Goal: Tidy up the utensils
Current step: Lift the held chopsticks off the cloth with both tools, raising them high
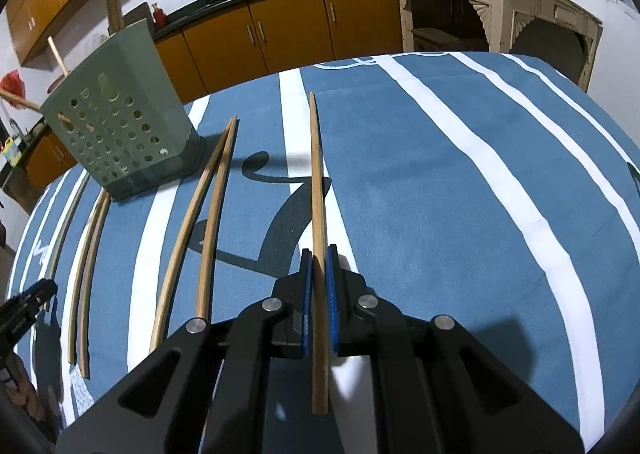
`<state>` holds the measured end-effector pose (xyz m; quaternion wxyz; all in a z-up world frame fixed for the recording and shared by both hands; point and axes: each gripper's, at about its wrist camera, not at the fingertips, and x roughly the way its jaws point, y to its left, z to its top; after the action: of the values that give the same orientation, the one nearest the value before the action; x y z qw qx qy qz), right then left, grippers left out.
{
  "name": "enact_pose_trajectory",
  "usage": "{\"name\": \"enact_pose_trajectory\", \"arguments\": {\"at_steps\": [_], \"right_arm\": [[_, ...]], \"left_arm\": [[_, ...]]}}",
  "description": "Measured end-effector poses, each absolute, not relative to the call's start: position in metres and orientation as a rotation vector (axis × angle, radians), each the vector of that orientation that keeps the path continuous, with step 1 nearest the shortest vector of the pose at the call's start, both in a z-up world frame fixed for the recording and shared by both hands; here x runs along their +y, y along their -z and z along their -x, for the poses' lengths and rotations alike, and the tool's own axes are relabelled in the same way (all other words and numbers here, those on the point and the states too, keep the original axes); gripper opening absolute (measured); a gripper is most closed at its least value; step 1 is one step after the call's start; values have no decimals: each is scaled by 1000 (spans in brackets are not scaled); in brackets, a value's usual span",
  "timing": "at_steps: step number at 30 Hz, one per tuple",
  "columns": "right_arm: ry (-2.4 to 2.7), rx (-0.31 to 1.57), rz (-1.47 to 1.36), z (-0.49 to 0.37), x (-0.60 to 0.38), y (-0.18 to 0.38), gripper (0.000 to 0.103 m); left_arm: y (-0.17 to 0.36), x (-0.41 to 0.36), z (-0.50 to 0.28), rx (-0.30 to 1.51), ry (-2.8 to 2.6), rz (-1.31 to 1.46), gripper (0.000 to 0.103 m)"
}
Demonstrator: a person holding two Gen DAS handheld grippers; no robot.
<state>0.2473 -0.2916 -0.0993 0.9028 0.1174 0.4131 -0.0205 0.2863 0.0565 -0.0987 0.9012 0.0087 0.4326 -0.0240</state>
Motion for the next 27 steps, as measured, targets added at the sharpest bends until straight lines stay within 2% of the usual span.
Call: {"name": "enact_pose_trajectory", "arguments": {"at_steps": [21, 27], "right_arm": [[46, 860, -233, -232, -288, 99, 8], [51, 860, -237, -229, -288, 99, 8]], "left_arm": [[98, 61, -281, 894, 15, -19, 27], [98, 62, -280, 894, 15, -9, 24]]}}
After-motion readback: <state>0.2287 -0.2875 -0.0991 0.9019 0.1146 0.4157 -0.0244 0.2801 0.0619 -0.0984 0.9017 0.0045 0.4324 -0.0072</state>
